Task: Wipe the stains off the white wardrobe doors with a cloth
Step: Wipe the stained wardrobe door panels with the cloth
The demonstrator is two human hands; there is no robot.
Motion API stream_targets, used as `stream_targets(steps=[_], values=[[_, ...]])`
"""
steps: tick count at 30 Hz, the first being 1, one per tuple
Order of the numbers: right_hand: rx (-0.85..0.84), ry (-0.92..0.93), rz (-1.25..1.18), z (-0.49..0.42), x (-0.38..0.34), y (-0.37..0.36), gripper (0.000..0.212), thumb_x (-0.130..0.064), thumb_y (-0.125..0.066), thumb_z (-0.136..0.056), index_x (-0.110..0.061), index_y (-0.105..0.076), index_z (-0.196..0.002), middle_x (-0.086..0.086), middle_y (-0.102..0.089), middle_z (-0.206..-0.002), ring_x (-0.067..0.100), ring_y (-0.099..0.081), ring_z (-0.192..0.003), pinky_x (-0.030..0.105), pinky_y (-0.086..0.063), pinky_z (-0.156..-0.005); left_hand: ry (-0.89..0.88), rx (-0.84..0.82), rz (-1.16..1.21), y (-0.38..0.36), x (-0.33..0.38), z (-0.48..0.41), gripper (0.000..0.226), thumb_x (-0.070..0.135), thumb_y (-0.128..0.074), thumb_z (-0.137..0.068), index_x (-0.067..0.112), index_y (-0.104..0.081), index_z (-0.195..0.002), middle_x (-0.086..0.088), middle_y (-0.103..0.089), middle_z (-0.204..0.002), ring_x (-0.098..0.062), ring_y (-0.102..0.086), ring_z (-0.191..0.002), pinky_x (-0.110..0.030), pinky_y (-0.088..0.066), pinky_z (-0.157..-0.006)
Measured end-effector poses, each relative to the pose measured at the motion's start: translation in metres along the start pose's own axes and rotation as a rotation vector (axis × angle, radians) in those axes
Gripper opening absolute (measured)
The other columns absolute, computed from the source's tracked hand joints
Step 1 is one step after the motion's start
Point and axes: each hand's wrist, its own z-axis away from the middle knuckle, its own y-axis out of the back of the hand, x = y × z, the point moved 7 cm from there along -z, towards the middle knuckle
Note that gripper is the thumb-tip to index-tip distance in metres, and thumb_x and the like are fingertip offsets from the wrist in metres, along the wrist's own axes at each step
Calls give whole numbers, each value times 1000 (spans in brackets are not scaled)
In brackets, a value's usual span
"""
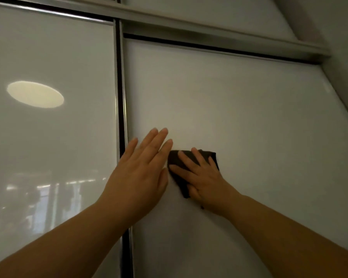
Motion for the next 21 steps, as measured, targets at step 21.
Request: stream_targets(steps=[21], values=[[24,-303,-178,26,158,18,64,-17,-34,-90,-37,-11,-146,-6,6,-157,22,14,-142,51,6,-111,102,-117,-70,-82,79,-64,56,35,-26,-91,13,-34,-141,-6,-27,-151,-20,-18,-139,-44,-16,-109]])
